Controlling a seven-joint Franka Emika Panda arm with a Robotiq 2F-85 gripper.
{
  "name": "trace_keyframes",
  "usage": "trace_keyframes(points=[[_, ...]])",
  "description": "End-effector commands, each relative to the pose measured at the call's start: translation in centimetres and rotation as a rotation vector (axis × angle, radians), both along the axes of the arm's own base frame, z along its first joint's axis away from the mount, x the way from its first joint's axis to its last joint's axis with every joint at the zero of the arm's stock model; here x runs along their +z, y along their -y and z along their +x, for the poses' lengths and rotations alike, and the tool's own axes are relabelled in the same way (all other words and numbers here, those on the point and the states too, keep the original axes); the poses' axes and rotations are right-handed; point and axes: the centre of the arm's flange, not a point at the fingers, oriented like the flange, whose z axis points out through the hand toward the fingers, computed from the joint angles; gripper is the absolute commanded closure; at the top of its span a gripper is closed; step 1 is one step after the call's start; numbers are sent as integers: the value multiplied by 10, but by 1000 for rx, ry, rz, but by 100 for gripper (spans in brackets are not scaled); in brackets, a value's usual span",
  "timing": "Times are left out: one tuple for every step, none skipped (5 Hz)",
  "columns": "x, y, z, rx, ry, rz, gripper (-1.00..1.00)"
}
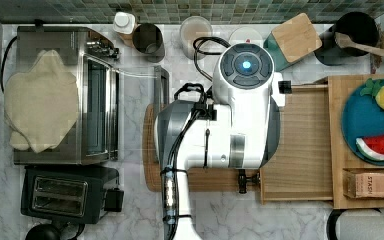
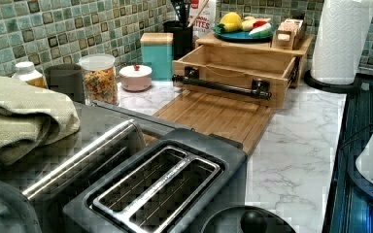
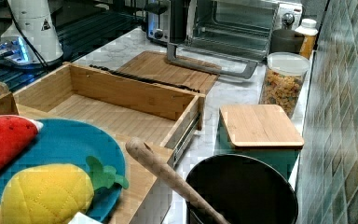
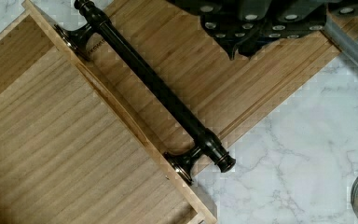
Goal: Close the drawer.
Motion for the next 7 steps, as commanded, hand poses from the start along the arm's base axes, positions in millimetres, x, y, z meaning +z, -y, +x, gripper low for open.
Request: trace_keyframes(points=[[-5, 1, -2, 2, -12, -5, 100], [-26, -17, -8, 143, 22, -42, 100], [-44, -32, -9, 296, -5, -29, 100], [-59, -40, -18, 456, 1, 9, 100], [-78, -42, -22, 564, -45, 47, 100], [-114, -51, -44, 561, 29, -38, 100], [-134, -52, -42, 611, -2, -15, 100]])
